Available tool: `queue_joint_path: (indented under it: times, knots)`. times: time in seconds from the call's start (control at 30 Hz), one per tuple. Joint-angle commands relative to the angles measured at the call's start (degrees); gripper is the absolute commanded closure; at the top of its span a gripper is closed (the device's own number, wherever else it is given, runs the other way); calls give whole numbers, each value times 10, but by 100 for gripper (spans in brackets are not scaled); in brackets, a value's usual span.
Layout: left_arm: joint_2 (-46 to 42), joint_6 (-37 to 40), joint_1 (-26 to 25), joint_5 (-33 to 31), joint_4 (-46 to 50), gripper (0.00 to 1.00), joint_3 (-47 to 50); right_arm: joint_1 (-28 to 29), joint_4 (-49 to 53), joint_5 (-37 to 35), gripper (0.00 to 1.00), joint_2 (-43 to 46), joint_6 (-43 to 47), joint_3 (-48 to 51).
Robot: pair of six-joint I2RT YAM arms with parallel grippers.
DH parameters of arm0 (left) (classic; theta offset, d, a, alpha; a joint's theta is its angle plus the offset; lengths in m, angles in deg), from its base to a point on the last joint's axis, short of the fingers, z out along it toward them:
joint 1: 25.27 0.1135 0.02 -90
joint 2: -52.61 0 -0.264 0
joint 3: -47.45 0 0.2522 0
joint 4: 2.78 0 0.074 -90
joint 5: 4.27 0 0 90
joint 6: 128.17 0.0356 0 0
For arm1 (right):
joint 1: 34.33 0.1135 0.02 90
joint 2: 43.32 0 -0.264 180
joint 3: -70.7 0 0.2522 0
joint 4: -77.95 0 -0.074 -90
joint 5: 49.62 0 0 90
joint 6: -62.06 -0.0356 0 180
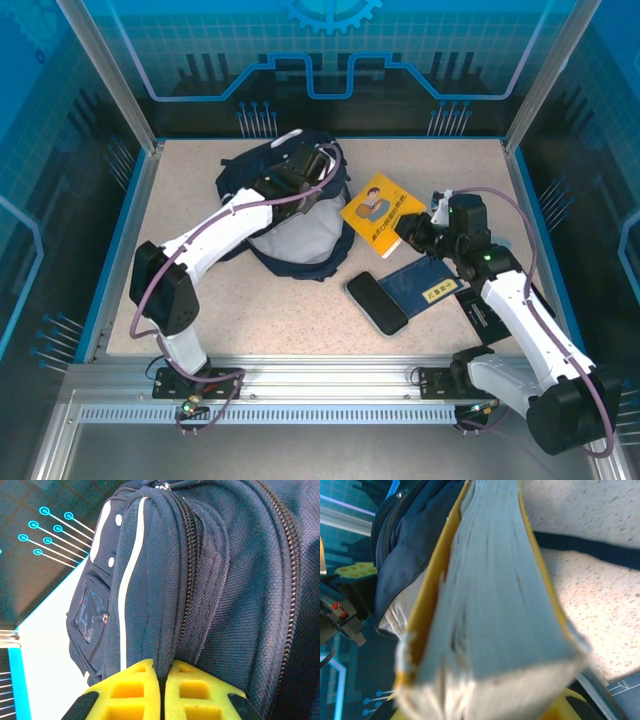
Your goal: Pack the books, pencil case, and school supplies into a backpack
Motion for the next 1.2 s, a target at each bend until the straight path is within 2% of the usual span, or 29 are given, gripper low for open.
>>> queue_joint_path:
  times: [0.0, 0.13, 0.33, 0.43, 0.5, 0.63, 0.73, 0.87, 0.97, 1.17]
  knots:
    - [-47, -45, -2, -25, -84, 100, 7, 19, -85, 59, 85, -5, -21, 10]
    - [-52, -54, -3, -24, -90, 100, 8, 53, -145, 66, 85, -53, -61, 8]
    - [-46, -76, -2, -29, -49, 100, -28, 114, -245, 25, 86, -172, -137, -27]
    - [-45, -82, -1, -24, -40, 100, -41, 136, -300, 8, 87, -238, -156, -73]
    - [-47, -77, -1, -23, -42, 100, -45, 150, -375, 3, 87, -284, -158, -97]
    - [-59, -61, 3, -16, -62, 100, -33, 167, -442, -14, 87, -346, -181, -134]
    - [-67, -66, 11, -3, -75, 100, -22, 174, -460, -28, 87, -373, -200, -149]
    - [-74, -74, 15, 1, -86, 100, -5, 195, -436, -93, 87, -412, -181, -180]
    - [-82, -91, 21, 7, -87, 100, 1, 206, -466, -123, 87, -464, -200, -204]
    - [-84, -120, 43, 44, -63, 100, -9, 232, -408, -216, 87, -542, -202, -277]
